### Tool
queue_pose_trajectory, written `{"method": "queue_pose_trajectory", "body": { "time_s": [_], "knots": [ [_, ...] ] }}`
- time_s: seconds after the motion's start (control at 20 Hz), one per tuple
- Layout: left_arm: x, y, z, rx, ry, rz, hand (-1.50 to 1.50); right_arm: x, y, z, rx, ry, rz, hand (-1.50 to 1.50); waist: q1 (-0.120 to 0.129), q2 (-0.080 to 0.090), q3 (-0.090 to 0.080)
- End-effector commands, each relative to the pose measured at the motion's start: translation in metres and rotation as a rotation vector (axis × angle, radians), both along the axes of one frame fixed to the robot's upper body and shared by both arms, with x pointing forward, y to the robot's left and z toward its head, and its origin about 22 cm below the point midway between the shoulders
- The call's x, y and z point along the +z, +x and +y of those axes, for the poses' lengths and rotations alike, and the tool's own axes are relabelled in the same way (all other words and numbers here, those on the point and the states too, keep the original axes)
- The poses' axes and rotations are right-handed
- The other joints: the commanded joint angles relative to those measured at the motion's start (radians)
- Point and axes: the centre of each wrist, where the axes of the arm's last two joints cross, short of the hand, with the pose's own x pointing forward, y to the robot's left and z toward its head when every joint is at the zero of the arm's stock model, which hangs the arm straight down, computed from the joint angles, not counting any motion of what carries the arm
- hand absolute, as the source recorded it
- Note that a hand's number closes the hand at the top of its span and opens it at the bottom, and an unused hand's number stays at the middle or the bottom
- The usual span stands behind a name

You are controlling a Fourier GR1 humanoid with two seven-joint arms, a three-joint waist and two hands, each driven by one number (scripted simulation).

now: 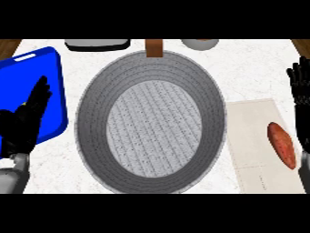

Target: Pick the sweet potato from the placemat and place it in the basket

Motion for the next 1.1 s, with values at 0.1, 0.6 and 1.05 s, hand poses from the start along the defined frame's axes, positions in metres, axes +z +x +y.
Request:
{"method": "queue_pose_trajectory", "body": {
  "time_s": [0.1, 0.6, 1.05],
  "knots": [
    [0.006, 0.000, -0.014, -0.175, 0.019, -0.100, 0.00, -0.015, 0.001, -0.059, 0.215, 0.058, 0.151, 1.50, 0.020, 0.007, -0.027],
    [-0.014, 0.001, -0.022, -0.351, -0.012, -0.136, 0.00, -0.081, -0.041, -0.035, 0.634, -0.102, 0.110, -1.50, 0.008, 0.001, -0.029],
    [0.015, 0.010, -0.013, -0.348, -0.011, -0.153, 0.00, 0.029, -0.027, -0.100, 0.164, -0.581, 0.109, -1.50, -0.012, -0.004, -0.033]
  ]
}}
